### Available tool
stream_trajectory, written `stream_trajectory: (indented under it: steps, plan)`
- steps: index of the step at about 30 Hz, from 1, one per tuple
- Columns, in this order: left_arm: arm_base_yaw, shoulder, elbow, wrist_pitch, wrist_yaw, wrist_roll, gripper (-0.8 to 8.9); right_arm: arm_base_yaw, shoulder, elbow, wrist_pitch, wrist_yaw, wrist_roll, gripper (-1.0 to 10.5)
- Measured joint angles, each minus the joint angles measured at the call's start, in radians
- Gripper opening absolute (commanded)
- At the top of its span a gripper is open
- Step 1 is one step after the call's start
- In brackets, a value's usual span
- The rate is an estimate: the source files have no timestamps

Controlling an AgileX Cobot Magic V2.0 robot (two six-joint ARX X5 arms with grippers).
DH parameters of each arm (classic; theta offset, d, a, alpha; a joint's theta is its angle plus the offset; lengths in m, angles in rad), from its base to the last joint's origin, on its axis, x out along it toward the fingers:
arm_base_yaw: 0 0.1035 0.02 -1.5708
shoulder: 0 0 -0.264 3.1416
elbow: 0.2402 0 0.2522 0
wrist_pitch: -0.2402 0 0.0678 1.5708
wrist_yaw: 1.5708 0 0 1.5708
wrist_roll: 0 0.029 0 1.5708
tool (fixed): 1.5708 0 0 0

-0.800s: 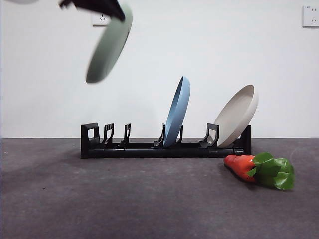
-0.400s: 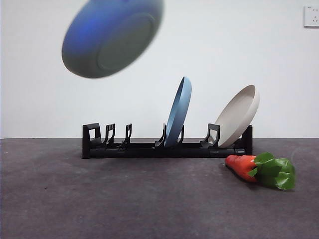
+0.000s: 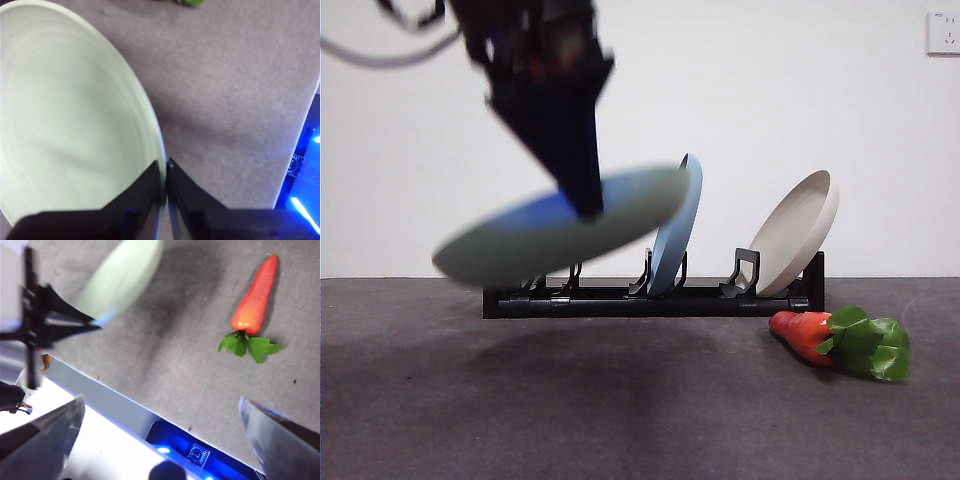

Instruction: Take the green plate from the plate rack,put the plate on the table,take the carrot from the table,put the carrot in the plate

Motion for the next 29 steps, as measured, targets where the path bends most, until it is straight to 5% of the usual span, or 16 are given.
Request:
stream_trajectory:
  steps: [20,26,29]
  plan:
    - [-0.056,0.269,-0.089,0.212,-0.072,0.084,0.11,0.000,0.043,0.000,0.000,0.024,0.000,5.6]
    - [-0.051,0.279,-0.088,0.214,-0.003,0.052,4.06,0.000,0.086,0.000,0.000,0.054,0.000,5.6]
    - [-0.051,0.276,-0.088,0.214,-0.001,0.030,4.18,0.000,0.113,0.000,0.002,0.080,0.000,5.6]
